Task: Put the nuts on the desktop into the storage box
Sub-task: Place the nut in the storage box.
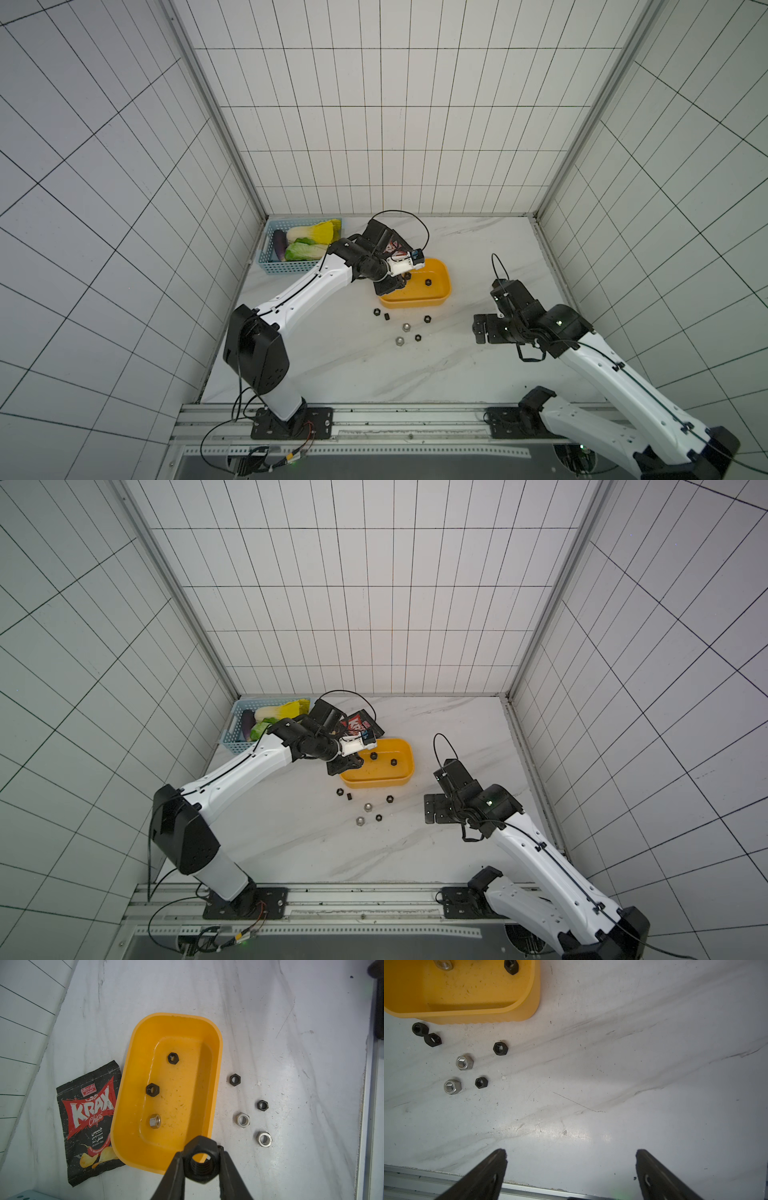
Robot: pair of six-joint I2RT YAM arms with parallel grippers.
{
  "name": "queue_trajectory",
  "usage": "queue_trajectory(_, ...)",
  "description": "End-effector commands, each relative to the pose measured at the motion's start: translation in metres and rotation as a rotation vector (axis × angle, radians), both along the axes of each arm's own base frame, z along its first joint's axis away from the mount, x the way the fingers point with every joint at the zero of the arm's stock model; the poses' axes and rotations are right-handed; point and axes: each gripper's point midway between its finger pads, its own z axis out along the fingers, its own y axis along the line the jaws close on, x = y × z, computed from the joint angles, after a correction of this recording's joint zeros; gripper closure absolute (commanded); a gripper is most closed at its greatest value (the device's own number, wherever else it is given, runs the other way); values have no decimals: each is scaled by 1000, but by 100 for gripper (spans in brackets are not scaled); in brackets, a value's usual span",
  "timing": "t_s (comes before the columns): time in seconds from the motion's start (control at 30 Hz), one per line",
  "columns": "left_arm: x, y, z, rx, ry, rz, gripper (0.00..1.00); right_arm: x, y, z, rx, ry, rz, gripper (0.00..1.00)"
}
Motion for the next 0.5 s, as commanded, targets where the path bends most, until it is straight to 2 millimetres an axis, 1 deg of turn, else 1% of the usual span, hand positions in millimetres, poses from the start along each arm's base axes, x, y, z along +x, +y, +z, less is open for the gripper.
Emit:
queue_trajectory(0.0, 29, -1, -1, 1, -37, 80, 73, -1, -7, -6, -24, 0, -19, 0)
queue_trajectory(0.17, 52, 0, -20, 41, -45, 136, 72, -1, -8, -6, -28, -3, -20, 0)
queue_trajectory(0.3, 66, -3, -34, 52, -27, 151, 72, 0, -9, -6, -33, -4, -24, 0)
queue_trajectory(0.47, 83, -6, -59, 87, -13, 174, 72, 0, -9, -7, -36, -4, -27, 1)
